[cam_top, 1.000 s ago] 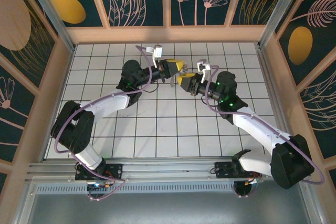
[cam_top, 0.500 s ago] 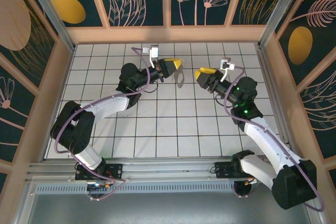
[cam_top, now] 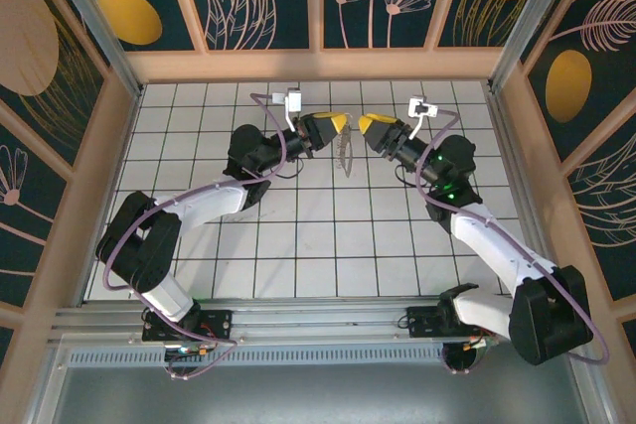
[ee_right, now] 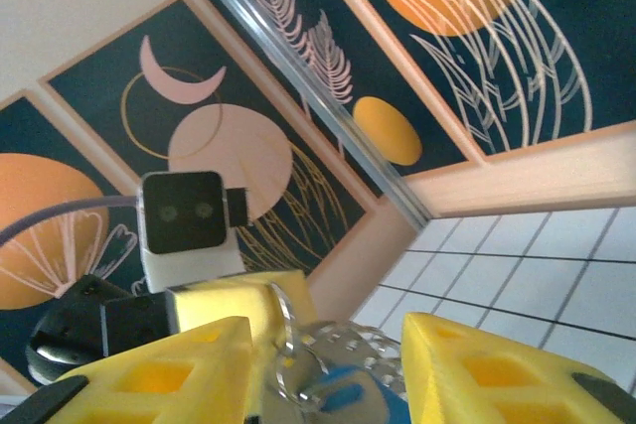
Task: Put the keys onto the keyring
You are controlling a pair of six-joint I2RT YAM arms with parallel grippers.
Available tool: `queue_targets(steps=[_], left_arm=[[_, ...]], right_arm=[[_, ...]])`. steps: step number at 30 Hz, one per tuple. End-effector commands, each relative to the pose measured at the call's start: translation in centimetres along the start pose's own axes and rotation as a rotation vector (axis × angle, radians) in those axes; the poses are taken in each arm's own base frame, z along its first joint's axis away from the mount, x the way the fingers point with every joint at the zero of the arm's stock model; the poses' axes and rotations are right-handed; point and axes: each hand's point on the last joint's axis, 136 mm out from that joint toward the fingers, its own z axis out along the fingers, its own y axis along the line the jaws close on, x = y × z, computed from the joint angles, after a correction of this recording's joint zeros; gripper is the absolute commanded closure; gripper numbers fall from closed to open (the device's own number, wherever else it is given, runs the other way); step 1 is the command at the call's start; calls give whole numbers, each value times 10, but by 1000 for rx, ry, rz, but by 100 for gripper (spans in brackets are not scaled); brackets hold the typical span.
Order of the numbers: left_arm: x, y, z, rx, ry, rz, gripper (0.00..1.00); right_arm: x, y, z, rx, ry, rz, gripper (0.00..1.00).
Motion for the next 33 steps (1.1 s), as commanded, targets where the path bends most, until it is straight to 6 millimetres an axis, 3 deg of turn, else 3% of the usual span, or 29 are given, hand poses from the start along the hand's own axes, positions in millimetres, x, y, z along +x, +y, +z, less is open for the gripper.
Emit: queue_targets(steps=[1, 5, 11, 17, 26, 30, 31, 33], left_arm=[[-14, -19, 1, 56, -47, 32, 100], [-12, -19, 4, 60, -41, 30, 100], [-11, -19, 6, 62, -36, 31, 100], [-10, -19, 8, 66, -29, 29, 100], [-8, -19, 11, 65, -21, 31, 100], [-6, -17, 12, 58, -1, 34, 100], [-6, -16, 13, 46, 9, 39, 97], [-6, -13, 14, 9, 26, 59, 76]], right_arm=[[-15, 28, 8, -93, -31, -38, 56], [-10, 30, 13, -107, -9, -34, 58], [-5, 29, 15, -108, 8, -35, 70], [-2, 29, 18, -117, 25, -30, 71], [2, 32, 20, -140, 53, -38, 100], [2, 29, 21, -120, 69, -62, 100], [1, 28, 21, -114, 79, -72, 100], [-1, 23, 20, -99, 102, -92, 100]])
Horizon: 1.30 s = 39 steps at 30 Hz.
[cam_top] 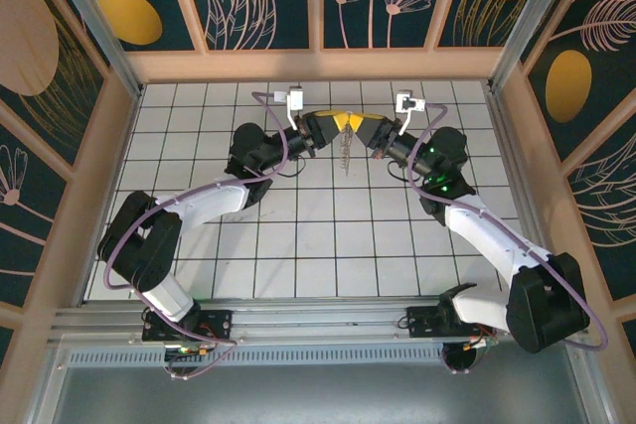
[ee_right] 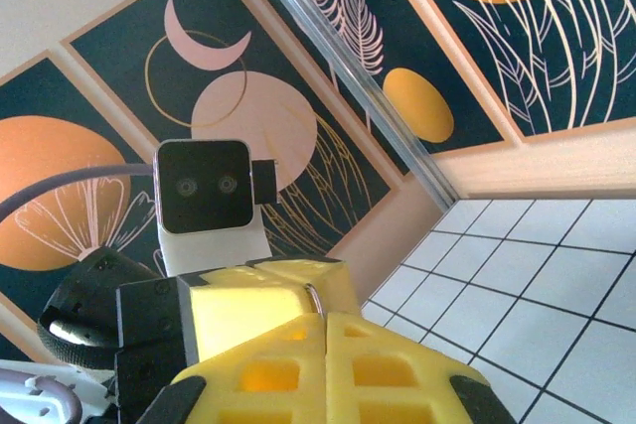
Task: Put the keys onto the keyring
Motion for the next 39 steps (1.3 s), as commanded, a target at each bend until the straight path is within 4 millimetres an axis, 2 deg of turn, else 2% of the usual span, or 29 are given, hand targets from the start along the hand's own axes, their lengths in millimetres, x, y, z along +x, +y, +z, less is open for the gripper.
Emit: queue_targets(steps=[1, 3, 5, 10, 14, 23, 34, 39], left_arm=[[-6, -9, 6, -11, 29, 66, 67], [-10, -8, 3, -53, 34, 106, 56], [-17, -6, -1, -87, 41, 150, 50], [-30, 1, -12, -148, 56, 202, 41], [-30, 9, -12, -157, 109, 216, 39], [-3, 13, 1, -56, 269, 187, 38], [4, 17, 6, -14, 292, 155, 39], [9, 15, 7, 24, 296, 129, 47]], right_arm=[[-10, 11, 2, -33, 43, -84, 100], [-9, 6, 1, -20, 77, -104, 100], [-10, 2, -2, -9, 104, -122, 100], [-10, -7, -7, 10, 158, -154, 100], [-9, -9, -9, -6, 187, -163, 100], [0, -10, -6, -55, 246, -157, 100], [2, -8, -6, -68, 252, -157, 100], [2, -9, -6, -68, 250, -156, 100]])
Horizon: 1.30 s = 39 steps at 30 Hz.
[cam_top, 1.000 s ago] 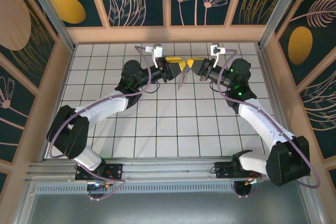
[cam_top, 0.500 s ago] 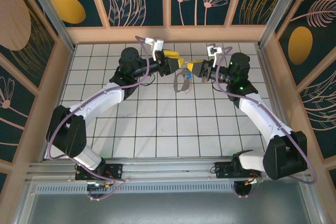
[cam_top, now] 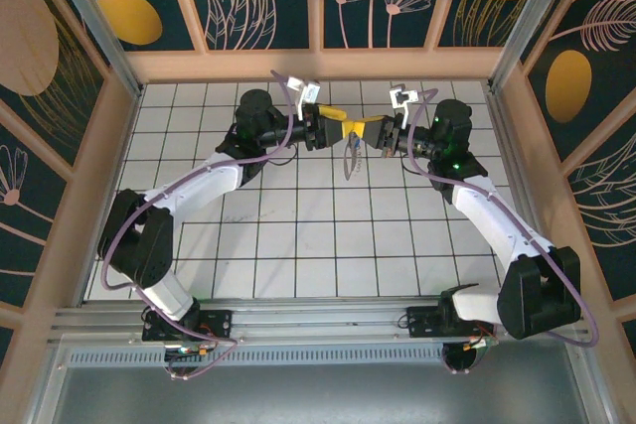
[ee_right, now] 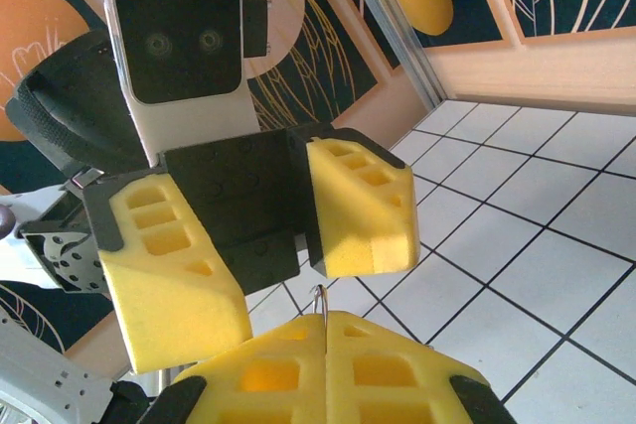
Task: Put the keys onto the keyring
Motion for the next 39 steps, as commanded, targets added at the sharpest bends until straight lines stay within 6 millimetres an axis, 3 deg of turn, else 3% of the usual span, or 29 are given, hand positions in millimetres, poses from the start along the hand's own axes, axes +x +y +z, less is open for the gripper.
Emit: queue_targets(steps=[1, 8, 13, 15, 23, 24, 26, 28, 30, 35, 39], left_arm=[[-9, -12, 4, 75, -16, 25, 49], [-6, -18, 2, 119, -18, 19, 70], [-4, -23, 1, 139, -18, 19, 92], [-2, -24, 1, 149, -15, 17, 95], [3, -32, 4, 175, -1, 28, 98], [4, -33, 4, 178, 3, 26, 94], [5, -33, 5, 181, 7, 25, 77], [5, -34, 5, 183, 8, 25, 74], [6, -33, 5, 180, 7, 26, 76], [6, -35, 5, 182, 8, 30, 98], [6, -36, 6, 184, 3, 36, 100]], right_arm=[[-17, 15, -2, -44, -27, -81, 100], [-17, 12, -2, -37, -31, -77, 100], [-16, 10, -1, -36, -34, -71, 100], [-16, 9, -1, -37, -36, -68, 100], [-18, 8, 0, -37, -46, -61, 100], [-18, 8, 0, -37, -46, -60, 100], [-19, 8, 0, -37, -48, -61, 100], [-19, 8, 0, -36, -49, -59, 100], [-20, 8, 0, -34, -51, -61, 100], [-19, 7, 0, -34, -53, -60, 100], [-20, 10, 0, -41, -54, -63, 100]])
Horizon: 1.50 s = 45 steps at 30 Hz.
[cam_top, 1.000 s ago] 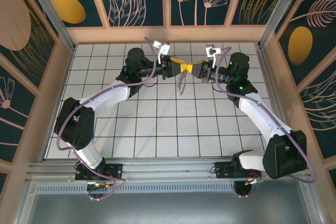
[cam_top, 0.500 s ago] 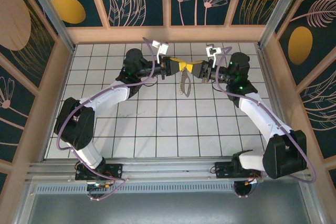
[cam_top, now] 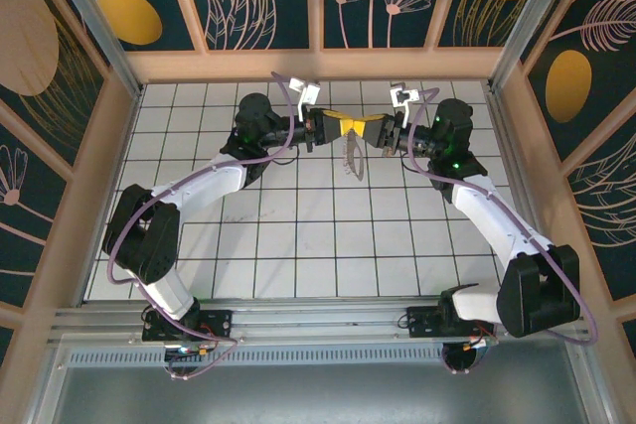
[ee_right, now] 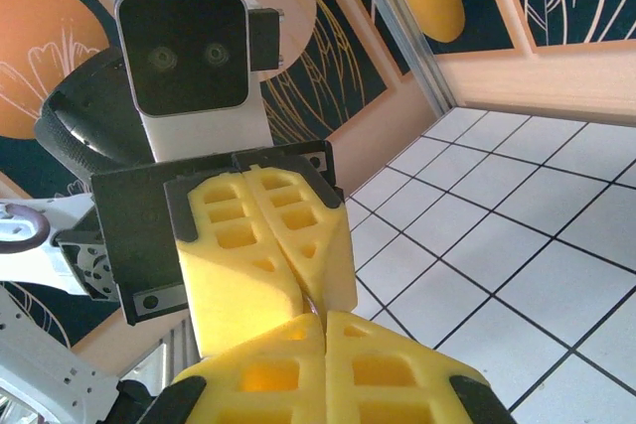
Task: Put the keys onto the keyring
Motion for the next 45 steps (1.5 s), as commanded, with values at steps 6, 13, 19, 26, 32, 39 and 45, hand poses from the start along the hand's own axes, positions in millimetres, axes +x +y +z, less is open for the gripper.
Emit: queue_targets(steps=[6, 13, 19, 26, 32, 39, 45], left_arm=[[1, -25, 2, 76, 3, 75, 100], [-5, -33, 1, 98, -8, 87, 100], [-10, -39, 0, 113, -14, 93, 100], [-11, -43, 0, 122, -14, 96, 100], [-10, -44, 1, 128, -11, 96, 100], [-8, -47, 2, 136, -6, 96, 100], [-7, -47, 2, 136, -4, 94, 100]], right_arm=[[-28, 4, -28, 84, -128, -60, 64], [-4, -15, -52, 227, -195, -10, 49], [31, -29, -57, 311, -207, 10, 45], [55, -15, -44, 298, -166, -43, 43], [52, -5, -24, 270, -145, -78, 43], [39, -5, -13, 259, -150, -99, 42], [35, -2, -8, 241, -146, -115, 45]])
